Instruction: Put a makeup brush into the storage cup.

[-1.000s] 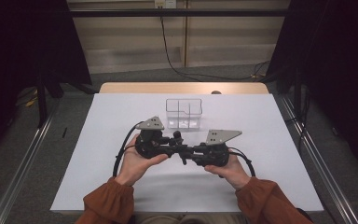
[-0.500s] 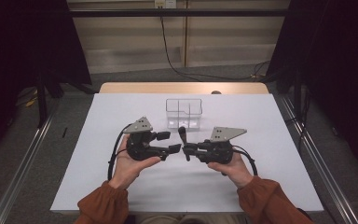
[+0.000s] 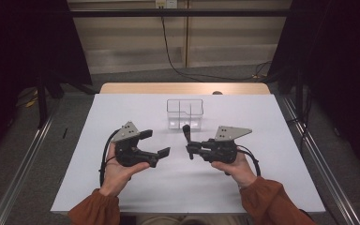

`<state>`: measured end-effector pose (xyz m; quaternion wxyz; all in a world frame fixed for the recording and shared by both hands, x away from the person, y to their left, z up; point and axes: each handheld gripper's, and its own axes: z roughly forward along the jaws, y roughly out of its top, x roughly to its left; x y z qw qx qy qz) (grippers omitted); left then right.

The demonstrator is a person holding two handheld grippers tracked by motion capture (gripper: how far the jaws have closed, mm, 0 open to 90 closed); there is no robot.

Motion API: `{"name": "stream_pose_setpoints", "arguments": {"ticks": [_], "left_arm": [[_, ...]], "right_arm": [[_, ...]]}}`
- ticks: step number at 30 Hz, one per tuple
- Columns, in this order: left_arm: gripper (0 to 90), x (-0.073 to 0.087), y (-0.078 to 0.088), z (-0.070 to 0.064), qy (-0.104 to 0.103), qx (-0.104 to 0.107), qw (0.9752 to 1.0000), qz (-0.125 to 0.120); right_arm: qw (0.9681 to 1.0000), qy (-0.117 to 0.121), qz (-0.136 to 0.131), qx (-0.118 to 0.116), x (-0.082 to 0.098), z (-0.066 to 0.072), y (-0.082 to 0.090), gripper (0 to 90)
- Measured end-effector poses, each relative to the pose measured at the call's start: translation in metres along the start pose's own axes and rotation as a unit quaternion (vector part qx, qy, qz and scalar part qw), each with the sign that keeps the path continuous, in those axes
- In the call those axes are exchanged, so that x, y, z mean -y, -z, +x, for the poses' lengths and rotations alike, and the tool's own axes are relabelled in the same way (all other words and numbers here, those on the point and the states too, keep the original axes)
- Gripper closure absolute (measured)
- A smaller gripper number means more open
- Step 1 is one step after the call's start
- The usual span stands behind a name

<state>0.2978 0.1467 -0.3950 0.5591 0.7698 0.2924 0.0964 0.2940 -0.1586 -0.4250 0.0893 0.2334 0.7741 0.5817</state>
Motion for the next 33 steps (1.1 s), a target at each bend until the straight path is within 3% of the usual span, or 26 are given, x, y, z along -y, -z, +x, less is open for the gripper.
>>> {"name": "stream_pose_setpoints", "arguments": {"ticks": [3, 4, 9, 12, 18, 22, 33], "left_arm": [[4.5, 0.003, 0.005, 0.004, -0.001, 0.028, 0.9996, 0.001], [4.5, 0.004, 0.006, 0.004, 0.002, 0.029, 0.9996, -0.002], [4.2, 0.009, 0.012, 0.006, 0.007, 0.01, 0.9999, 0.0], [4.2, 0.014, 0.015, 0.006, 0.003, -0.02, 0.9998, -0.003], [4.1, 0.021, 0.024, 0.0, -0.007, -0.039, 0.9992, -0.003], [4.2, 0.029, 0.03, 0.005, -0.005, -0.045, 0.9984, -0.033], [5.1, 0.044, 0.048, 0.016, 0.0, -0.078, 0.9948, -0.065]], "right_arm": [[1.0, -0.001, -0.003, 0.002, 0.0, -0.001, 0.001, 79.7], [1.0, -0.001, -0.002, 0.003, -0.001, -0.001, 0.002, 79.7], [0.9999, -0.003, -0.004, 0.012, -0.001, -0.004, 0.004, 79.7], [0.9998, -0.005, -0.007, 0.016, -0.002, -0.006, 0.006, 79.7], [0.9996, -0.006, -0.01, 0.027, -0.003, -0.011, 0.009, 79.7], [0.9992, -0.011, -0.014, 0.037, -0.003, -0.016, 0.012, 79.7], [0.9981, -0.013, -0.019, 0.056, -0.008, -0.026, 0.015, 79.7]]}}
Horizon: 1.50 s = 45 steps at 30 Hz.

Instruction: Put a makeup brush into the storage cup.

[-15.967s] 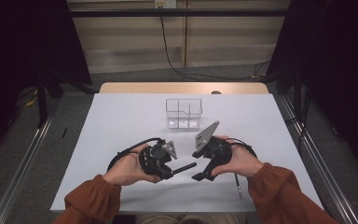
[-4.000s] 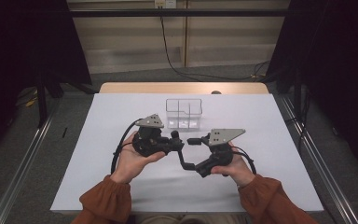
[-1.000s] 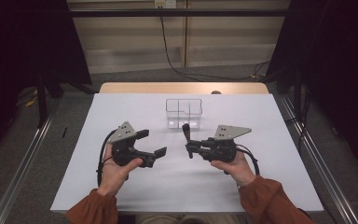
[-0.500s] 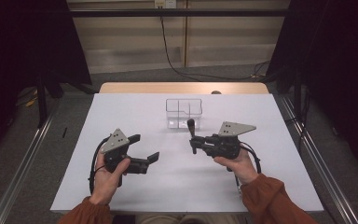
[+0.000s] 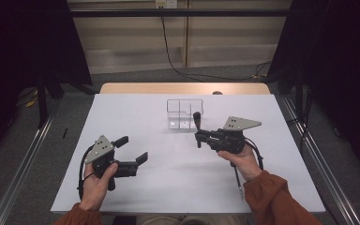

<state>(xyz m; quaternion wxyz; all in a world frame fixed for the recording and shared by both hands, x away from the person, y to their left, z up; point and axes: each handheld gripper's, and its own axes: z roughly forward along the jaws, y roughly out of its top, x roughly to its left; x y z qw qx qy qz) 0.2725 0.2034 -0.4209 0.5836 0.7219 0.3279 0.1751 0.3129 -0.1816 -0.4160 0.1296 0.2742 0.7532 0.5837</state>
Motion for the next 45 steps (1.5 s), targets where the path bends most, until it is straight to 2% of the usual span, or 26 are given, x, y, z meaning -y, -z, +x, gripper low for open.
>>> {"name": "stream_pose_setpoints", "arguments": {"ticks": [4, 8, 11, 14, 16, 17, 18, 21, 25, 29, 38, 42, 45], "left_arm": [[4.7, 0.005, 0.008, 0.004, 0.003, -0.01, 0.9999, -0.001], [4.4, 0.011, 0.019, 0.006, -0.006, -0.006, 1.0, -0.004], [4.3, 0.013, 0.026, 0.006, -0.006, -0.013, 0.9999, -0.007], [4.2, 0.016, 0.032, 0.009, 0.01, -0.022, 0.9997, -0.011], [3.9, 0.019, 0.034, 0.011, 0.011, -0.028, 0.9995, -0.008], [3.5, 0.02, 0.035, 0.011, 0.011, -0.024, 0.9996, -0.011], [2.8, 0.021, 0.036, 0.011, 0.016, -0.025, 0.9995, -0.012], [2.7, 0.023, 0.037, 0.011, 0.01, -0.031, 0.9994, -0.012], [2.7, 0.024, 0.038, 0.013, 0.014, -0.04, 0.9989, -0.019], [2.7, 0.025, 0.042, 0.016, 0.01, -0.044, 0.9988, -0.02], [2.8, 0.027, 0.04, 0.015, 0.006, -0.036, 0.9993, -0.01], [2.7, 0.027, 0.04, 0.014, 0.002, -0.042, 0.999, -0.011], [2.7, 0.027, 0.04, 0.015, 0.005, -0.037, 0.9993, -0.01]], "right_arm": [[1.0, 0.004, -0.007, 0.004, -0.004, -0.003, 0.001, 79.7], [0.9999, 0.003, -0.012, 0.01, -0.008, -0.006, 0.001, 79.7], [0.9998, 0.002, -0.014, 0.016, -0.009, -0.009, 0.0, 79.7], [0.9997, 0.002, -0.013, 0.021, -0.009, -0.011, -0.001, 79.7], [0.9996, -0.001, -0.01, 0.024, -0.01, -0.013, -0.001, 79.7], [0.9996, 0.002, -0.011, 0.028, -0.011, -0.015, -0.001, 79.7], [0.9995, 0.001, -0.012, 0.031, -0.013, -0.016, -0.001, 79.7], [0.9992, 0.002, -0.019, 0.035, -0.019, -0.019, -0.002, 79.7], [0.9988, 0.0, -0.028, 0.039, -0.024, -0.024, -0.004, 79.7], [0.9983, -0.003, -0.034, 0.046, -0.028, -0.029, -0.006, 79.7], [0.9971, -0.006, -0.048, 0.059, -0.044, -0.045, -0.011, 79.7], [0.9965, -0.009, -0.043, 0.071, -0.048, -0.054, -0.019, 79.7], [0.9961, -0.012, -0.042, 0.076, -0.052, -0.059, -0.025, 79.7]]}}
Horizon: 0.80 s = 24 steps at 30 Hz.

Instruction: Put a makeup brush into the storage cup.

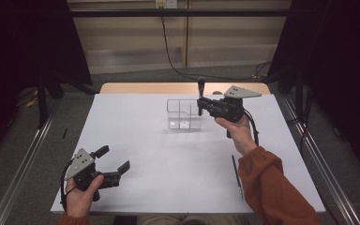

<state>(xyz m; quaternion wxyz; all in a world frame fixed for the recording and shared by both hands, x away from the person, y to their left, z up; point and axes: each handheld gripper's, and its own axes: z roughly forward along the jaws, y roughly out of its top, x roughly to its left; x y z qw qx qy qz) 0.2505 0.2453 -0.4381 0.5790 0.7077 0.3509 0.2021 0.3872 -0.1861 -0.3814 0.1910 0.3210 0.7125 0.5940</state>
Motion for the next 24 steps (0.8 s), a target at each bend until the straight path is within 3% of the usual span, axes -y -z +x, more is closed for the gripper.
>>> {"name": "stream_pose_setpoints", "arguments": {"ticks": [10, 24], "left_arm": [[2.8, 0.0, -0.001, -0.002, -0.014, 0.003, 0.9999, 0.005], [3.0, 0.0, 0.0, 0.0, -0.019, 0.002, 0.9998, 0.006]], "right_arm": [[0.9997, 0.009, 0.01, 0.02, -0.005, -0.006, -0.024, 79.7], [0.9988, -0.002, 0.028, 0.039, 0.014, -0.02, -0.039, 79.7]]}}
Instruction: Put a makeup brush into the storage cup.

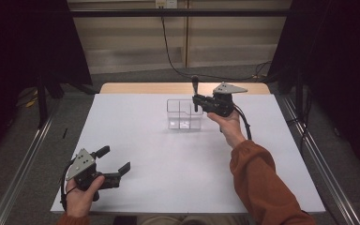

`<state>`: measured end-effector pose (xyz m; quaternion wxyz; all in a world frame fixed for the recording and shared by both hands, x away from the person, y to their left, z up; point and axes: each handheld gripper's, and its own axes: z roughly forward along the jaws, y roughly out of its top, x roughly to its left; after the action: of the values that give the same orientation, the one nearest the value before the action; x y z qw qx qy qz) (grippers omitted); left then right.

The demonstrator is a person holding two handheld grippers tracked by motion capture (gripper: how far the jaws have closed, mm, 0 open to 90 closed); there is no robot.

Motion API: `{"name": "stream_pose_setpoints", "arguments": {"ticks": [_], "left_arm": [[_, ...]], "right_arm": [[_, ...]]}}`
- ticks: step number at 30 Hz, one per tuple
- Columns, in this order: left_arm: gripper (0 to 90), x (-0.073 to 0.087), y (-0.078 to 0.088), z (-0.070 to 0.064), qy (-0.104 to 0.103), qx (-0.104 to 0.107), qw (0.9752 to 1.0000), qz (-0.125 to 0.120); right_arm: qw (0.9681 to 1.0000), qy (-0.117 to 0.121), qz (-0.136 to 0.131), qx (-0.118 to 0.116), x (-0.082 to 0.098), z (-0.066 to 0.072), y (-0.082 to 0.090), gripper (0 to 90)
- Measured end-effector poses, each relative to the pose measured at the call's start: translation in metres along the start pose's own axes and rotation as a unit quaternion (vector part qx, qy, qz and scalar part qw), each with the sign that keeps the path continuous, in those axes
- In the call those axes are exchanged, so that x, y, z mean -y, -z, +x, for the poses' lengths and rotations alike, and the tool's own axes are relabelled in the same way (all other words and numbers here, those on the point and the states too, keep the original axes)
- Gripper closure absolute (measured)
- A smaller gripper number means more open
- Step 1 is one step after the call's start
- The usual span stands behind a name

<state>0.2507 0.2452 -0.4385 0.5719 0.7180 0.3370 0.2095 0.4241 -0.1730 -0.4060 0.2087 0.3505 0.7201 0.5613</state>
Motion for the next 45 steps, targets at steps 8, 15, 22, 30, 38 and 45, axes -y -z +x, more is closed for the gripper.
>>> {"name": "stream_pose_setpoints", "arguments": {"ticks": [8, 15, 22, 30, 38, 45], "left_arm": [[3.0, 0.0, 0.0, 0.001, 0.0, 0.0, 1.0, 0.003], [3.0, 0.0, 0.0, 0.001, 0.0, 0.0, 1.0, 0.005], [3.0, 0.0, 0.0, 0.001, -0.006, 0.002, 1.0, 0.006], [3.0, 0.0, 0.0, 0.001, -0.009, 0.0, 0.9999, 0.007], [3.0, 0.0, 0.0, 0.001, -0.011, 0.0, 0.9999, 0.008], [3.0, 0.0, -0.001, 0.002, -0.011, 0.0, 0.9999, 0.009]], "right_arm": [[0.9999, -0.009, 0.009, 0.007, 0.009, -0.006, -0.003, 79.6], [0.9997, -0.015, 0.016, 0.012, 0.017, -0.01, -0.004, 79.6], [0.9994, -0.017, 0.026, 0.014, 0.024, -0.013, -0.005, 79.6], [0.999, -0.027, 0.034, 0.014, 0.03, -0.012, -0.01, 79.6], [0.9989, -0.026, 0.038, 0.011, 0.032, -0.011, -0.011, 79.5], [0.9985, -0.029, 0.043, 0.014, 0.034, -0.013, -0.011, 79.4]]}}
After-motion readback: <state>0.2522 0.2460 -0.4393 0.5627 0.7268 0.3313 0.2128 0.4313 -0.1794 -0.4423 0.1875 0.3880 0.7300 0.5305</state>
